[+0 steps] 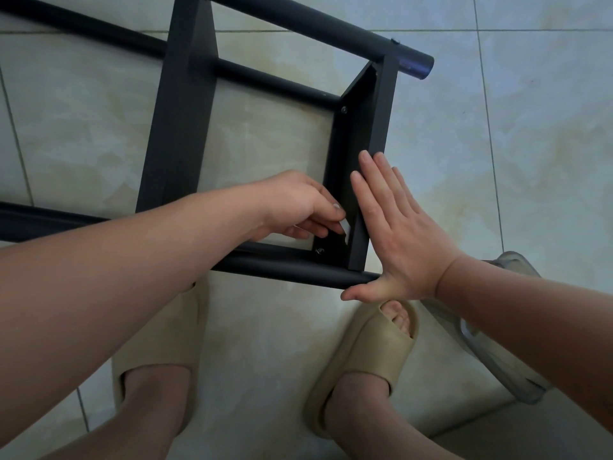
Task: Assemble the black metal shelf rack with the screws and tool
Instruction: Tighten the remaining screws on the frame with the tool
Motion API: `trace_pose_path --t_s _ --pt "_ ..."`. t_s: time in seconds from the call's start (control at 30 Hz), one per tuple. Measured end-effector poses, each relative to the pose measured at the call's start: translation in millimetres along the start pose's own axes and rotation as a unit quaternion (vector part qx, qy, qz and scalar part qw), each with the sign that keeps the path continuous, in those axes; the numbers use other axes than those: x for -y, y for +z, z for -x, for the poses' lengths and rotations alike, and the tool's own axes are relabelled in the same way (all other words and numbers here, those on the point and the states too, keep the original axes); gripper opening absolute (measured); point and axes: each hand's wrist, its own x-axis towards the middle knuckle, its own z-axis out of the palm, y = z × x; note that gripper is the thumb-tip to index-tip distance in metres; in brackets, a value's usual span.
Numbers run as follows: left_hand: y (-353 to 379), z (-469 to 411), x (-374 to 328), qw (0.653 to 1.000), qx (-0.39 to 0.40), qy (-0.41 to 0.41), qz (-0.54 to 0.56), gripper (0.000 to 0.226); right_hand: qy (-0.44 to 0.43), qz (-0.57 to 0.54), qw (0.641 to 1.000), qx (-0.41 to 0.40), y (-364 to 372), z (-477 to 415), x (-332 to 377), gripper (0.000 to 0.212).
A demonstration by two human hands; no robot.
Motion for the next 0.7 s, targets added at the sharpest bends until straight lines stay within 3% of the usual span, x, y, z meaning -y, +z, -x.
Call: trace_pose_path --t_s 0.7 --pt "4.2 1.5 -2.0 1.0 0.025 -0.01 0.003 0.004 -0.003 0.005 1.0 -0.004 1.4 -0.1 -0.6 0.136"
